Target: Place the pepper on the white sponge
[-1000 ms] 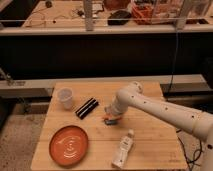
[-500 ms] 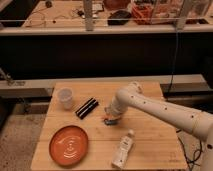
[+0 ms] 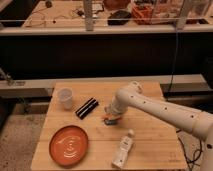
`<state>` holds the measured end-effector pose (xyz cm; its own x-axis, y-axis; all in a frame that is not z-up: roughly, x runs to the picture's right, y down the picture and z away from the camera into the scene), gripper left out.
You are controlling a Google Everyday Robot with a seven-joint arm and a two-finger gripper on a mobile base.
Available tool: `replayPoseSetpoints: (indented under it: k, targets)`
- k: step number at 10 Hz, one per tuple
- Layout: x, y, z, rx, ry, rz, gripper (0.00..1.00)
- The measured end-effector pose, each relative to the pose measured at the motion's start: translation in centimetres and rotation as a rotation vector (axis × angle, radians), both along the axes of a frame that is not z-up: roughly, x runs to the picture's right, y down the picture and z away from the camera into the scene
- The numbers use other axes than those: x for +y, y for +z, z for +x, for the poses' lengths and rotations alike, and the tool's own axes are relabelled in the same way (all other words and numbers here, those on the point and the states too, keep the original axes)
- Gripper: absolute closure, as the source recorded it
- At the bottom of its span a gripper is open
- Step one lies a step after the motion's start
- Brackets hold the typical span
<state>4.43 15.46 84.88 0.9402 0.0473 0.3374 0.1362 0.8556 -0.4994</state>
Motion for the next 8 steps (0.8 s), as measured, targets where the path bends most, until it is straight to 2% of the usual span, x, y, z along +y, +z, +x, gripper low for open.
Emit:
replayPoseSetpoints:
  k: [3, 5, 7, 8]
  targets:
    - [0.04, 0.03, 0.01, 0.004, 0.004, -0.001, 0.70]
    - [-0.04, 0.08, -0.01, 0.006, 0.007, -0.001, 0.66]
    - [-0.11, 0.12, 0.08, 0.010, 0.011, -0.002, 0.57]
    - [-0.14, 0.13, 0.10, 0.012, 0.013, -0.002, 0.60]
